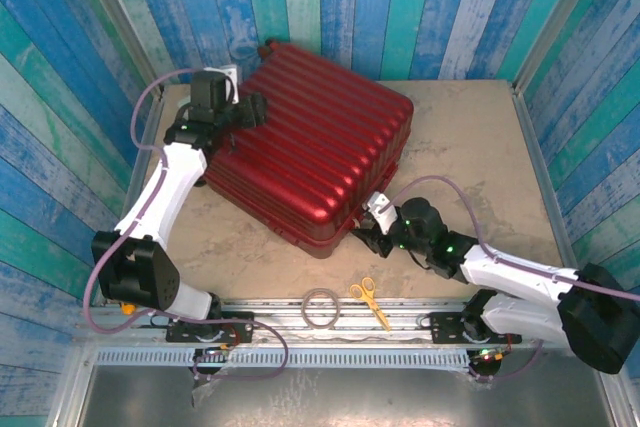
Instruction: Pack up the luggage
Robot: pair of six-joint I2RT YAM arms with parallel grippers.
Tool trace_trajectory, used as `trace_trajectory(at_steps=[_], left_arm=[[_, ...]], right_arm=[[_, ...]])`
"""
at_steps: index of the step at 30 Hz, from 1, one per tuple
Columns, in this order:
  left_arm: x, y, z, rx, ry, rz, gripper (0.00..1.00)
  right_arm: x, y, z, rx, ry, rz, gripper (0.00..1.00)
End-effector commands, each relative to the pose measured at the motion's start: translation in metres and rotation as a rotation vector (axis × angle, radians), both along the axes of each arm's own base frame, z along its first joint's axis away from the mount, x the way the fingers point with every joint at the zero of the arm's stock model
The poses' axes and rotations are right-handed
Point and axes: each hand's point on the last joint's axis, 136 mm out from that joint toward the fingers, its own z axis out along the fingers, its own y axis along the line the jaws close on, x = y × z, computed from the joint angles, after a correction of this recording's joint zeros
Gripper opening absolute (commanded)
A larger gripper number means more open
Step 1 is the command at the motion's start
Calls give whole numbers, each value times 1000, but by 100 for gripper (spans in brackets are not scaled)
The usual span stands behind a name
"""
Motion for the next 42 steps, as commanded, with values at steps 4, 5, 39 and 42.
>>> trace_trajectory(at_steps=[4, 5, 39, 42], left_arm=[[-1, -3, -36, 23, 102, 4, 85], [-1, -3, -37, 23, 103, 3, 85], [-15, -15, -84, 36, 207, -46, 84], [-16, -19, -89, 24, 215, -63, 84]], right_arm=[[6, 10, 17, 44, -32, 9, 45], [6, 11, 17, 48, -31, 10, 43], [43, -10, -1, 33, 79, -304, 1], [46, -17, 4, 54, 53, -341, 1]])
